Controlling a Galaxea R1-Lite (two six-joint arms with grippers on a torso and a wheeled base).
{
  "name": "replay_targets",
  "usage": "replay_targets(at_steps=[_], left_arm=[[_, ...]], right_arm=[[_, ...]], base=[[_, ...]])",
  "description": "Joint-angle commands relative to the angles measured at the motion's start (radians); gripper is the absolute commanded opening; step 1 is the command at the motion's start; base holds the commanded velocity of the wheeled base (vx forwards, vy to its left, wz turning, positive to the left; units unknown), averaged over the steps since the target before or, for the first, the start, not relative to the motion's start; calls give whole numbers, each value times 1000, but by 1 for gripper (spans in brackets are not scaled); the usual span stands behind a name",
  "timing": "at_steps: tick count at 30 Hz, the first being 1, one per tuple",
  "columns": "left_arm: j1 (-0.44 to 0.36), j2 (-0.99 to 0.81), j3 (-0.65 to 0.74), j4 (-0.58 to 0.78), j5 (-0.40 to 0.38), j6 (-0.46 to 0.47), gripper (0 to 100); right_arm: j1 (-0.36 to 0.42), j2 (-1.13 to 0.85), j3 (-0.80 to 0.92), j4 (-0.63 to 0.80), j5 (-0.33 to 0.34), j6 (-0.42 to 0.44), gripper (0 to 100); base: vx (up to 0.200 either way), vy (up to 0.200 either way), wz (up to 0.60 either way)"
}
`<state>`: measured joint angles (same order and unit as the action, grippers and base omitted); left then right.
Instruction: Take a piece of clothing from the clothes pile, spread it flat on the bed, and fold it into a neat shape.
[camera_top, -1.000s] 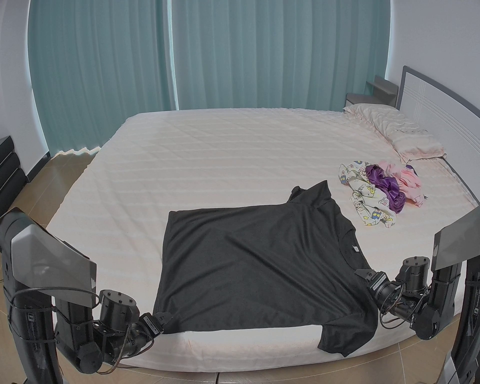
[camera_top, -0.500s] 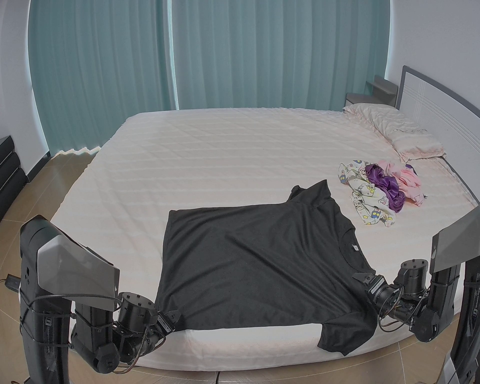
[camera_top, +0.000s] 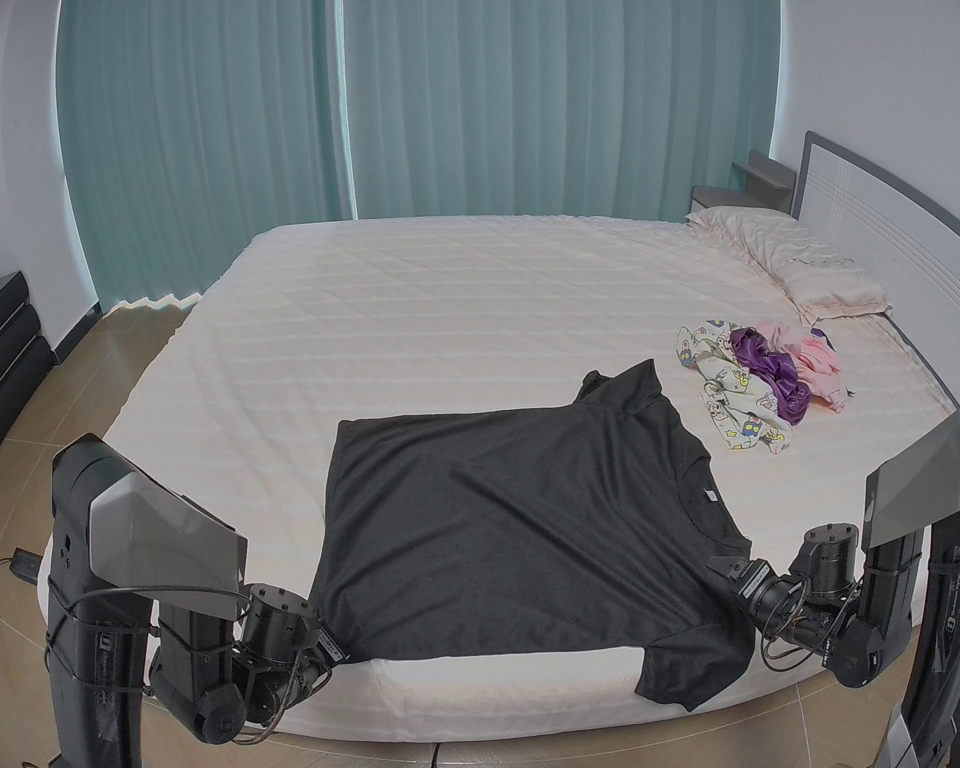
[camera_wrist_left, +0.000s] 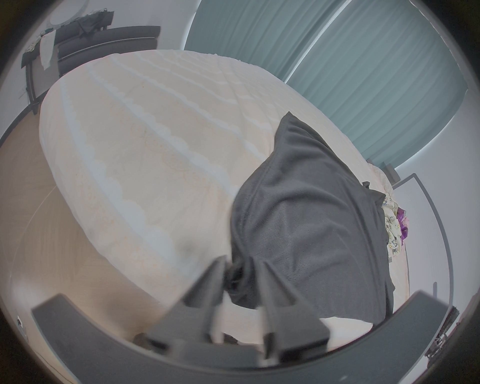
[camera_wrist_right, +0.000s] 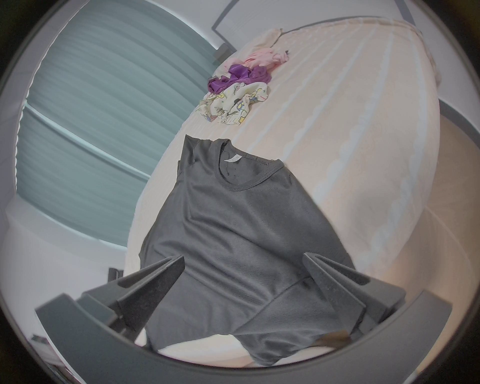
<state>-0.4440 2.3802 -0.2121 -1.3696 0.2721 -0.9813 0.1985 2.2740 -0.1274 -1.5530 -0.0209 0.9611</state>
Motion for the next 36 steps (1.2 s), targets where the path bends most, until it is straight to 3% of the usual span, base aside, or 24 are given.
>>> replay_targets(at_steps=[1, 4, 8, 13, 18, 27, 28, 36], left_arm=[[18, 1, 16, 0, 16, -2, 0], [47, -36, 37, -17, 25, -4, 0], [97, -72, 83, -62, -8, -5, 0], [136, -67, 88, -68, -65, -8, 0], [150, -65, 88, -68, -105, -11, 0], [150, -65, 86, -68, -106, -11, 0], [150, -65, 86, -68, -106, -11, 0], [151, -65, 83, -68, -106, -11, 0]], right_arm=[[-28, 2, 42, -13, 10, -76, 100], [-59, 5, 66, -13, 48, -150, 100], [-133, 39, 55, -12, 179, -209, 100], [-208, 133, 17, -13, 211, -375, 100], [-225, 163, -29, -13, 243, -384, 100], [-232, 173, -87, -13, 282, -383, 100], [-232, 173, -92, -12, 282, -383, 0], [-243, 174, -190, -12, 283, -381, 0]], base=[[0, 0, 0], [0, 0, 0], [0, 0, 0], [0, 0, 0], [0, 0, 0], [0, 0, 0], [0, 0, 0], [0, 0, 0]])
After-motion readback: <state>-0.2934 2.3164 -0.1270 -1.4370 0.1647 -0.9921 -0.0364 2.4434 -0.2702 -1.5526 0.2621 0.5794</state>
